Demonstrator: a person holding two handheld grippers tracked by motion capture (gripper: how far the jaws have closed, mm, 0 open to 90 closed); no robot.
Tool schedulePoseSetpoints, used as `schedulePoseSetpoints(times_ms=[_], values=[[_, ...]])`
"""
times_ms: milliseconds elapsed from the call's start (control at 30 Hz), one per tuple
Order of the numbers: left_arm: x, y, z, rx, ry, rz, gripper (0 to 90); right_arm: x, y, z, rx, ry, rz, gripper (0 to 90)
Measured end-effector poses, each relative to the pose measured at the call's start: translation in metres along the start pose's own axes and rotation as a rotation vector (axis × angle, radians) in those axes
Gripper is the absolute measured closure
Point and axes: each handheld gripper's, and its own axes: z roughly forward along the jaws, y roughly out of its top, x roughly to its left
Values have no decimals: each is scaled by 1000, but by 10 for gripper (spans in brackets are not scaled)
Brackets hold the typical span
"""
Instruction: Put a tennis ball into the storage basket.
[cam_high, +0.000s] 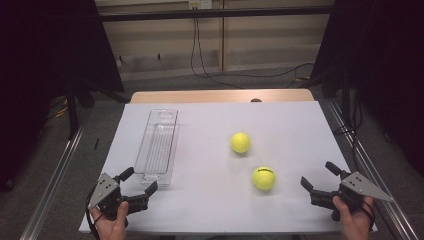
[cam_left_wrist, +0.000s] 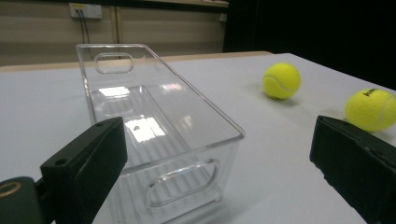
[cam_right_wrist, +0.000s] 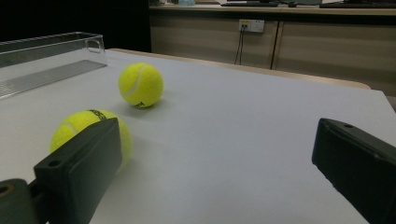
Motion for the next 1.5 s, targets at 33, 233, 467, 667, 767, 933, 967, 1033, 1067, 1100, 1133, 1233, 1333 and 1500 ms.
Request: schedulePoseSetpoints(times_ms=[33, 233, 467, 667, 767, 933, 967, 1033, 1067, 1100, 1133, 1233, 1333, 1500], values=[[0, 1, 1, 2, -10, 2, 40, 0, 0, 0, 0, 2, -1, 12], [-2, 4, 6, 8, -42, 19, 50, 0, 0, 3, 8, 14, 0, 12], [-12, 12, 19, 14, -87, 55, 45, 1, 0, 3, 7, 19, -2, 12], [-22, 19, 35, 39, -162, 83, 40, 1, 0, 3, 5, 22, -2, 12], [-26, 20, 42, 60, -179, 98, 40, 1, 0, 2, 6, 22, 0, 12], [-33, 27, 55, 73, -228, 118, 31, 1, 0, 2, 8, 22, -1, 12], [-34, 29, 57, 81, -234, 127, 25, 1, 0, 2, 6, 22, -1, 12], [-37, 30, 62, 88, -259, 128, 22, 1, 0, 2, 7, 20, 1, 12], [-38, 31, 65, 91, -277, 122, 22, 1, 0, 2, 7, 21, 0, 12], [-39, 31, 68, 95, -292, 123, 22, 1, 0, 2, 7, 21, -1, 12], [-40, 32, 71, 99, -298, 123, 22, 1, 0, 2, 7, 20, -1, 12], [-42, 35, 80, 106, -314, 131, 22, 1, 0, 3, 7, 22, -2, 12], [-43, 40, 86, 101, -324, 129, 21, 1, 0, 3, 8, 23, 0, 12], [-44, 51, 97, 98, -354, 126, 21, 1, 0, 3, 7, 26, 1, 12]])
